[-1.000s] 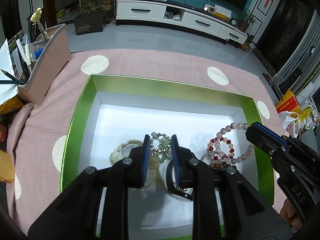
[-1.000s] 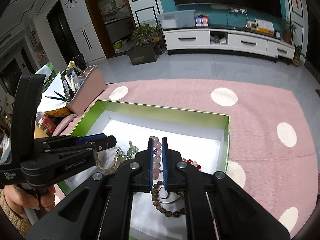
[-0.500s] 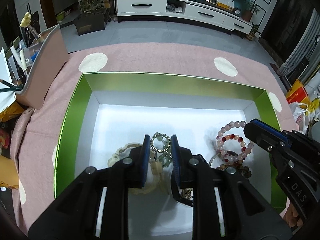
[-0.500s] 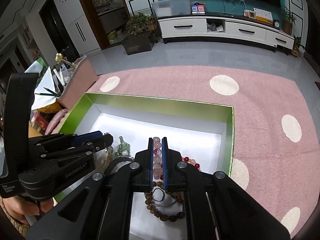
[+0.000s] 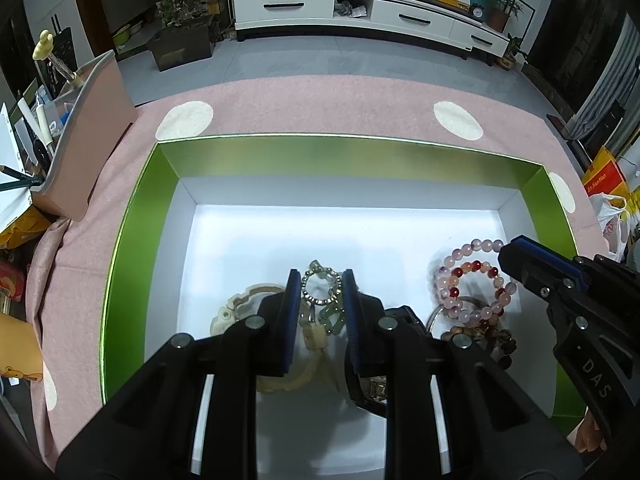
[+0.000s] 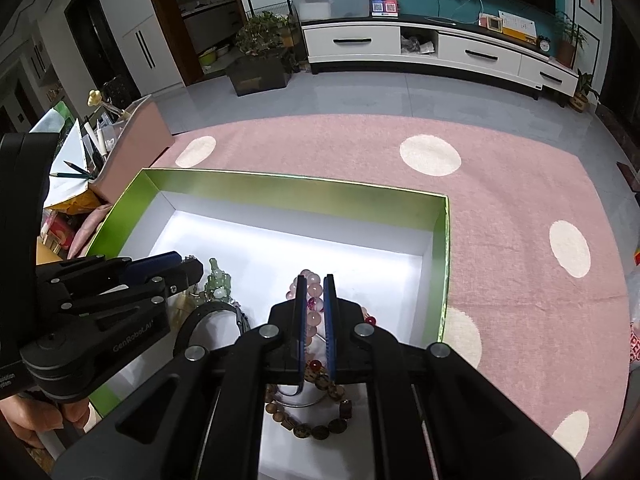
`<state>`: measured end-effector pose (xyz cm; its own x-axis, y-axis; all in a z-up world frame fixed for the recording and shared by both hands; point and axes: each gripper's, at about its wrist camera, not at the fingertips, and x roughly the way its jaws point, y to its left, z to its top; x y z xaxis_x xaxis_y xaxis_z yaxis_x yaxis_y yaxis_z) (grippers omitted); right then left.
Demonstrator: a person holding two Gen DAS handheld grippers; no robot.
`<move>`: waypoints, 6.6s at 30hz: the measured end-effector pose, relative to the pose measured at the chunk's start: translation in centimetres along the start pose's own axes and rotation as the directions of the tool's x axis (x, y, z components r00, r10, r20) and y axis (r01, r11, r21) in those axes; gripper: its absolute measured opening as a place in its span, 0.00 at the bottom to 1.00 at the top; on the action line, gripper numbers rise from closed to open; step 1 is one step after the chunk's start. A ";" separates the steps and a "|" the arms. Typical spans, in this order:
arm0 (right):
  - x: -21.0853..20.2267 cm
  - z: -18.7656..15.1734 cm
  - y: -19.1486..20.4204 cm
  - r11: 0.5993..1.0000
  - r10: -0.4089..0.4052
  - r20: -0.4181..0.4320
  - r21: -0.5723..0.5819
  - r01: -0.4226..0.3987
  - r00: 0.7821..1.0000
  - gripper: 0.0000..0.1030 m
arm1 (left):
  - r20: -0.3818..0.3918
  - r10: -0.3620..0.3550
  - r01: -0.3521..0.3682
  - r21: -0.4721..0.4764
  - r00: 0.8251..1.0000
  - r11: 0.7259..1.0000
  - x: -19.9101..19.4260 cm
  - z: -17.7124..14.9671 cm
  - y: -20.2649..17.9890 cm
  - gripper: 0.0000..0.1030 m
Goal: Organize jewelry
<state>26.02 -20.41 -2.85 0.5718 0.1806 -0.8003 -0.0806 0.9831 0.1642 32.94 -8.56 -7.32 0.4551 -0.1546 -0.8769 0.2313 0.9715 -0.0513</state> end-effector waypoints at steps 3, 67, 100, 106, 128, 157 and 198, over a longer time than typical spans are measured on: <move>0.0 -0.1 0.1 1.000 -0.002 0.000 -0.003 0.002 1.000 0.07 | -0.001 0.005 -0.005 0.004 1.000 1.000 0.1 -0.1 -0.1 0.20; 0.0 -0.4 -0.1 0.999 -0.038 0.006 -0.013 0.038 0.999 0.09 | 0.020 0.016 -0.016 0.018 1.000 1.000 -0.5 -0.3 -0.5 0.50; -7.1 -1.9 1.1 0.993 -0.109 0.122 -0.032 0.114 0.987 0.71 | 0.124 0.072 -0.075 0.017 0.990 0.997 -7.8 -2.4 0.6 0.90; -8.0 -2.5 1.5 0.991 -0.121 0.109 -0.042 0.126 0.987 0.85 | 0.150 0.077 -0.081 0.021 0.986 0.996 -9.5 -3.1 0.5 0.95; -13.2 -2.8 3.5 0.981 -0.175 0.160 -0.052 0.186 0.971 0.99 | 0.244 0.110 -0.113 -0.001 0.963 0.994 -17.0 -4.4 1.0 0.98; -15.1 -2.5 4.8 0.983 -0.172 0.180 -0.038 0.181 0.969 0.99 | 0.243 0.150 -0.144 -0.040 0.958 0.989 -19.1 -4.7 1.3 0.98; -13.9 -2.7 4.6 0.982 -0.177 0.168 -0.042 0.186 0.970 0.99 | 0.213 0.157 -0.150 -0.048 0.964 0.988 -17.3 -4.7 2.0 0.98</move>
<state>15.51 -18.37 7.53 0.7062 -0.0037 -0.7080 -0.0066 0.9999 -0.0118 21.48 -3.08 5.53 0.6586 -0.0352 -0.7517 0.1189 0.9912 0.0577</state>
